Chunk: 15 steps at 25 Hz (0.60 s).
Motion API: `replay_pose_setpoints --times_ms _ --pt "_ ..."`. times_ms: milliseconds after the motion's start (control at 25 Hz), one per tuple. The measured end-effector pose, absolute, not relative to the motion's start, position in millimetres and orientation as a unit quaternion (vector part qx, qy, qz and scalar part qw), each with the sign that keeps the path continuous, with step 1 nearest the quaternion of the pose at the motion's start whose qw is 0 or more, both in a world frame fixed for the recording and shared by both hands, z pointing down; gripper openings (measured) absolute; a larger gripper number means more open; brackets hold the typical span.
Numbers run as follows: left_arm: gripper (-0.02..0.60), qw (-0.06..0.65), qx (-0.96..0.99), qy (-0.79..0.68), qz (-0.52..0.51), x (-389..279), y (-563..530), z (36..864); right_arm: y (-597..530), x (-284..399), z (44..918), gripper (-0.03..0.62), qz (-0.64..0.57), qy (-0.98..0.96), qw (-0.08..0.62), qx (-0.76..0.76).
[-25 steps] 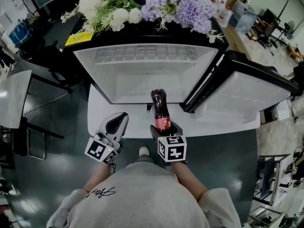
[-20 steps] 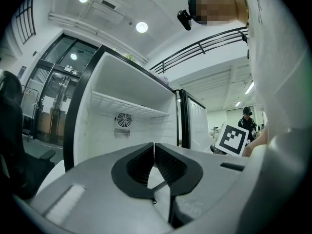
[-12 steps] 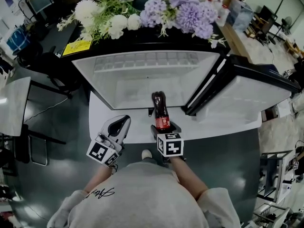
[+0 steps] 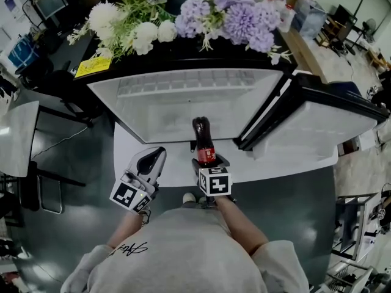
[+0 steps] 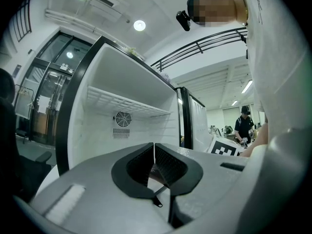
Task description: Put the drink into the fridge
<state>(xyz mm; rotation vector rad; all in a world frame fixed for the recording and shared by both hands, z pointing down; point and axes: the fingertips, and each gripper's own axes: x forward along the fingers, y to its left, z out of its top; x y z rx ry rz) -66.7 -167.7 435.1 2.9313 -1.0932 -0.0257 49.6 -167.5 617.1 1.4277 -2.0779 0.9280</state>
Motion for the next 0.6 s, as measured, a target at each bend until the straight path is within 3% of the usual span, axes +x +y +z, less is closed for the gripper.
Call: replay_pose_setpoints --times_ms 600 --pt "0.012 0.01 0.923 -0.384 -0.013 -63 -169 431 -186 63 638 0.322 0.35 -0.748 0.245 0.508"
